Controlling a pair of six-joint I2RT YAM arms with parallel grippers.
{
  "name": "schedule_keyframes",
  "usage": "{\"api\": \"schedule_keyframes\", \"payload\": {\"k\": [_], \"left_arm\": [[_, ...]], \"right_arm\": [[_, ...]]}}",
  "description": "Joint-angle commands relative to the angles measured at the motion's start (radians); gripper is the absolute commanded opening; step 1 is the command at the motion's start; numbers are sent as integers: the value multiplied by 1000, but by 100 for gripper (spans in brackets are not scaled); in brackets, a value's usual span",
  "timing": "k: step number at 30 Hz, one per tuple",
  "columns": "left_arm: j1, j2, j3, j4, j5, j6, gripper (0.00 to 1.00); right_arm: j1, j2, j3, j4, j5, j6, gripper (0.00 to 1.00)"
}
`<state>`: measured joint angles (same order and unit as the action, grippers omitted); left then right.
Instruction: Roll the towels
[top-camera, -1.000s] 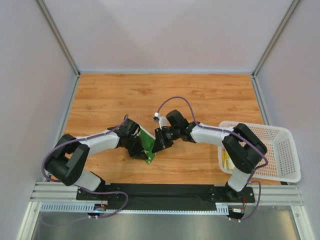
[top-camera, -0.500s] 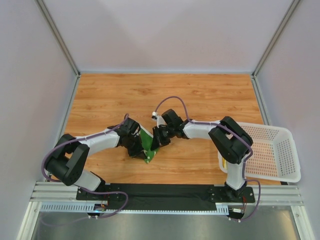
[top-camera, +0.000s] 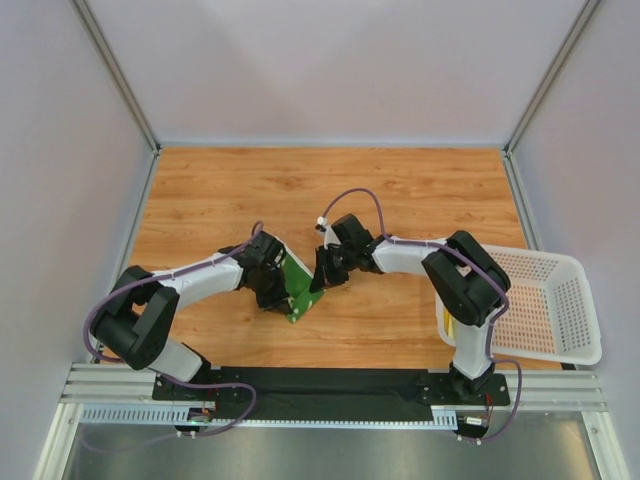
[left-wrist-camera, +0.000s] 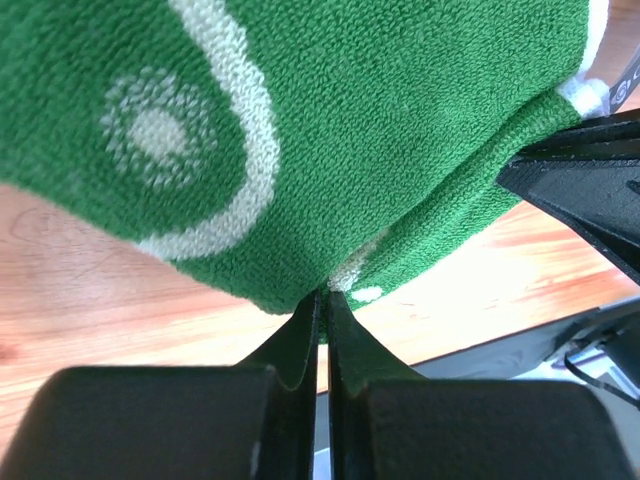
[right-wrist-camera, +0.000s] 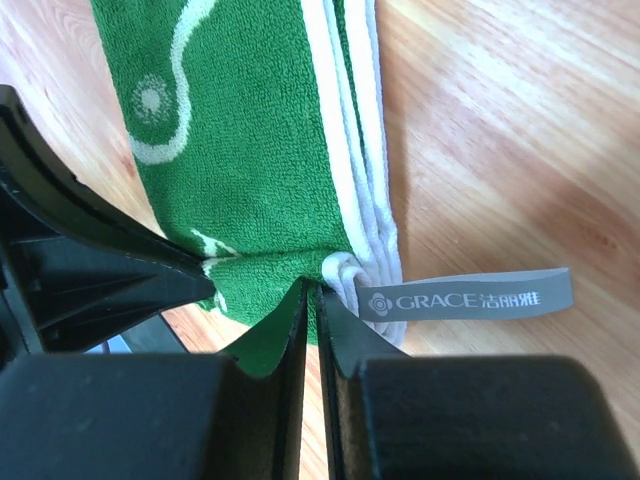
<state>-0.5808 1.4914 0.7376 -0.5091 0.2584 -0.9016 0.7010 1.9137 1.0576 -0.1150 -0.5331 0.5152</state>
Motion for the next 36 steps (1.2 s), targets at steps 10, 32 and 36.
{"api": "schedule_keyframes", "payload": {"k": [10,32,36], "left_arm": [[-126,-158,252,-312,-390,209,38],[-470,118,264,-146,-548,374,39],[-470,122,229,-109,-567,383,41]], "right_arm": [[-20,-38,-93,-60,176,-35,8],[-20,-51,-50,-146,188,-64,6],[-20,-44,-42,-152,186,-67,5]]}}
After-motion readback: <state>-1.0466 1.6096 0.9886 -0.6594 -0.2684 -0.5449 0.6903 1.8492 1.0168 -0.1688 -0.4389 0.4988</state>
